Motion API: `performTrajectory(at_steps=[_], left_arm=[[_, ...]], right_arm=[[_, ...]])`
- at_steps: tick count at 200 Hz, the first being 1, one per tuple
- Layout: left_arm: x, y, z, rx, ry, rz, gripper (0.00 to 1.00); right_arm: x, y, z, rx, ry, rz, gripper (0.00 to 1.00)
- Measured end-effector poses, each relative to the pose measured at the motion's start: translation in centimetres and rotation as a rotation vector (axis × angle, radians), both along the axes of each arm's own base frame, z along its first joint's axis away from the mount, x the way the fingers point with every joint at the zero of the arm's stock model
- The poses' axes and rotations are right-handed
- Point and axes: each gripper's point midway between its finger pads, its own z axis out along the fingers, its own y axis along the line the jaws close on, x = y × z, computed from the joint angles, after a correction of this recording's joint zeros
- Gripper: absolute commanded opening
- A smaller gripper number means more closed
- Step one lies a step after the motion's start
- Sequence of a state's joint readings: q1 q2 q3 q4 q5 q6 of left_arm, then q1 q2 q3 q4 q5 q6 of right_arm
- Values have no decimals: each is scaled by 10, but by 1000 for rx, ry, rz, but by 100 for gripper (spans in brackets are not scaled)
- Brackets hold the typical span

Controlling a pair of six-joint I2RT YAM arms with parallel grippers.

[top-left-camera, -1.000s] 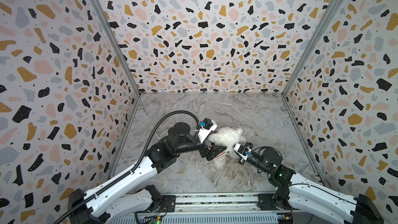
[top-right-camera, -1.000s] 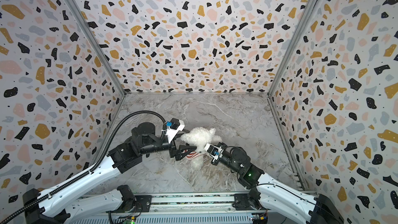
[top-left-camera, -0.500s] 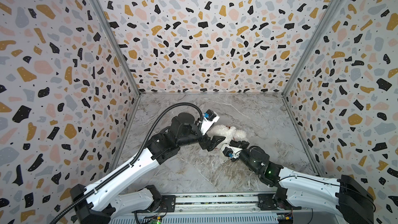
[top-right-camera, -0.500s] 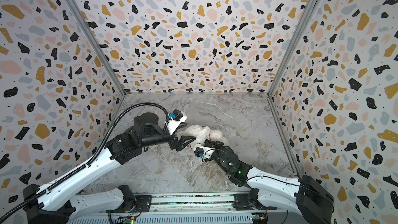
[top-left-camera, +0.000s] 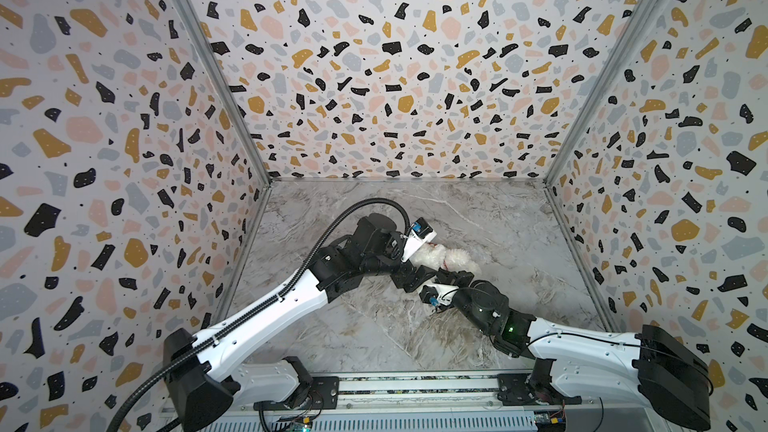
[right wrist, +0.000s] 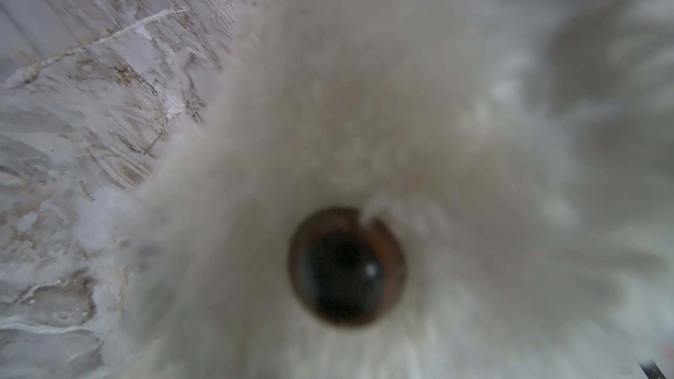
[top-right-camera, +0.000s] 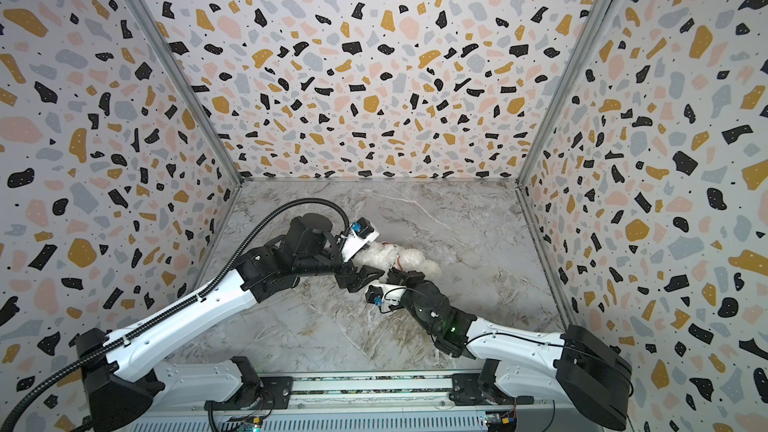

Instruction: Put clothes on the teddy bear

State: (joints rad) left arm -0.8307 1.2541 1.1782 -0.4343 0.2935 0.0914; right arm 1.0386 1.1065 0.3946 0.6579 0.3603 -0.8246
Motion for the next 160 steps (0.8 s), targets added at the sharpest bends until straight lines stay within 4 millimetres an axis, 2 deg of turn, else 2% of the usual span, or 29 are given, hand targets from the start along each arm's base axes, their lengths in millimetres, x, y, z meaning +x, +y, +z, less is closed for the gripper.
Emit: performTrajectory(at_steps=[8,27,64,93,105,114,137,160], left_arm=[[1,0,-3,11,2,1,79],[3,0,-8,27,-1,4,64],[6,0,-12,45,-8,9,44],[8,1,-12,50,-17,18,17],[9,1,-12,51,-16,24,3],[11,2,-11,51,-31,28,0],[14,6,-9,35,-61,60,0],[15,14,-3,3,-98,101,0]], right_arm=[[0,0,-2,-9,0,-2,0],[0,0,-3,-19,-2,-1,0],[0,0,-3,-21,-5,-1,0],[-1,1,-3,-20,-6,-1,0],[-1,1,-3,-19,-6,0,0],[-1,1,-2,-15,-4,1,7],[-4,2,0,15,21,17,38],[-16,3,9,86,71,71,50]])
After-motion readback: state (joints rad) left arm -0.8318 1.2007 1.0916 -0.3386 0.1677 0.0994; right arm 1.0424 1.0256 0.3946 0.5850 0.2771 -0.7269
